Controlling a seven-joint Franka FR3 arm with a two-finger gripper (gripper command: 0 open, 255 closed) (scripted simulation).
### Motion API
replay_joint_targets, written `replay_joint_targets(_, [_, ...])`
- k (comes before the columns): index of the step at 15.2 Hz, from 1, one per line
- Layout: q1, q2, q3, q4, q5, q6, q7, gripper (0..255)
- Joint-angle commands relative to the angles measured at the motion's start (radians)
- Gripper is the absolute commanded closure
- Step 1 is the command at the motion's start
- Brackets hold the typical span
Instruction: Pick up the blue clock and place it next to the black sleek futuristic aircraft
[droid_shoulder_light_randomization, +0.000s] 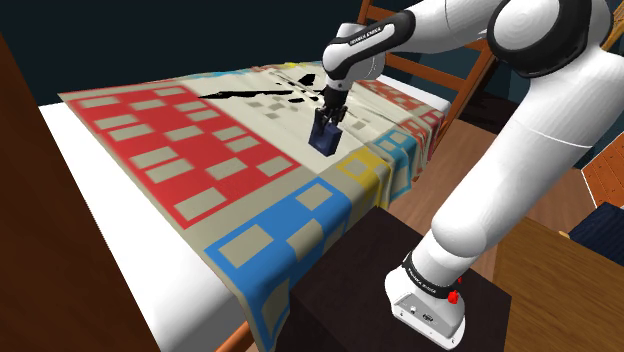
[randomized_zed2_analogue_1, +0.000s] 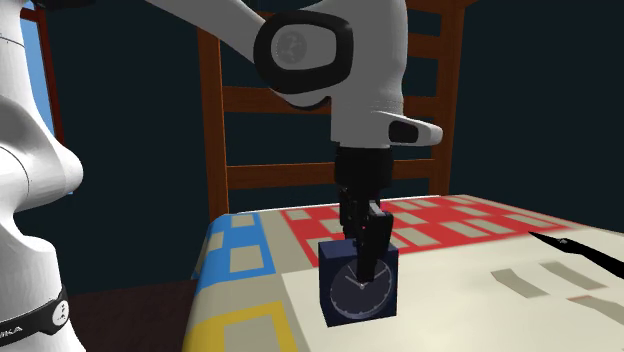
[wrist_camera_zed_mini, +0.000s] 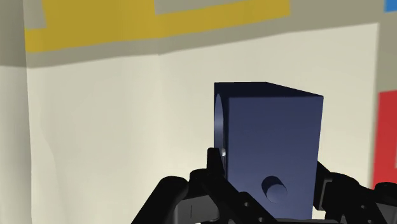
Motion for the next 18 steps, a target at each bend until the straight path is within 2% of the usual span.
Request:
replay_joint_targets(1, [0.0,0.012,0.0,-0.014,0.002,0.026,0.0,255])
replay_joint_targets(3, [0.0,0.026,0.001,-0.025,0.004,0.052,-0.002,255])
replay_joint_targets(10, [0.0,0.026,0.001,-0.025,0.004,0.052,-0.002,255])
replay_joint_targets(11, [0.0,0.026,0.001,-0.025,0.004,0.052,-0.002,0])
replay_joint_targets(16, [0.0,0.026,0.001,-0.025,0.004,0.052,-0.002,0])
replay_joint_targets(18, [0.0,-0.007,0.0,0.007,-0.001,-0.013,0.002,0])
